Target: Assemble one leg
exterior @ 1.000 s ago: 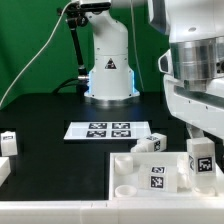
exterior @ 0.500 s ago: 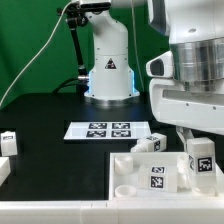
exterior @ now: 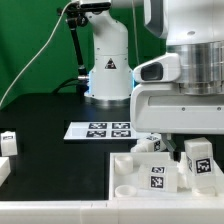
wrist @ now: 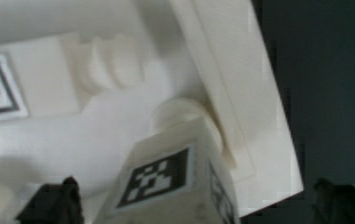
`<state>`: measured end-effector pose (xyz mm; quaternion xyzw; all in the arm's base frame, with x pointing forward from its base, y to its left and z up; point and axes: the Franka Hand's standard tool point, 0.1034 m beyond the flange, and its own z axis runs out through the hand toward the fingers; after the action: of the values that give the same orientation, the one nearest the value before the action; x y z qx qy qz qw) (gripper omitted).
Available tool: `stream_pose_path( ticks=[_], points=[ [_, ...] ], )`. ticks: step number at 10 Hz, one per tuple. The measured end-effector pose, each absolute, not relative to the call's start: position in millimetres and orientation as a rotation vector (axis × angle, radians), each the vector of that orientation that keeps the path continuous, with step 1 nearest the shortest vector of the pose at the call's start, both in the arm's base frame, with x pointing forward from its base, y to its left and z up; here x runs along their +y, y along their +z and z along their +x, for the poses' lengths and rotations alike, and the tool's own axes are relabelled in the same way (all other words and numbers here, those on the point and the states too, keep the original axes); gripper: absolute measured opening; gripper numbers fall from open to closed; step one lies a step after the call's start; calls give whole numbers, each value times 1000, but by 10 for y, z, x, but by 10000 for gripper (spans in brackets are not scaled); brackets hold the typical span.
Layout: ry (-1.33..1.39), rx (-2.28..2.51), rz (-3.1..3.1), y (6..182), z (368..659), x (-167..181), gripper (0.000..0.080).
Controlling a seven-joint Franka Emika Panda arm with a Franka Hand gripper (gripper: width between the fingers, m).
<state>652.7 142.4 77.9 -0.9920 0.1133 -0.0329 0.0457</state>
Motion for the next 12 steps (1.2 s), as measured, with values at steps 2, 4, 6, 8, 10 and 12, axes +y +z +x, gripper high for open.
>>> stream_pose_path(
  ticks=[2, 4, 6, 8, 10, 12],
  points=[
    [-127, 118, -3048, 877, 6566, 1375, 649],
    [-144, 129, -3040, 953, 6640, 1332, 649],
    [-151, 133, -3039, 962, 6667, 1319, 622],
    [-151, 133, -3039, 958, 6665, 1320, 277],
    [-152, 134, -3038, 959, 6666, 1321, 279],
    [-149, 178, -3035, 957, 6665, 1322, 279]
  ],
)
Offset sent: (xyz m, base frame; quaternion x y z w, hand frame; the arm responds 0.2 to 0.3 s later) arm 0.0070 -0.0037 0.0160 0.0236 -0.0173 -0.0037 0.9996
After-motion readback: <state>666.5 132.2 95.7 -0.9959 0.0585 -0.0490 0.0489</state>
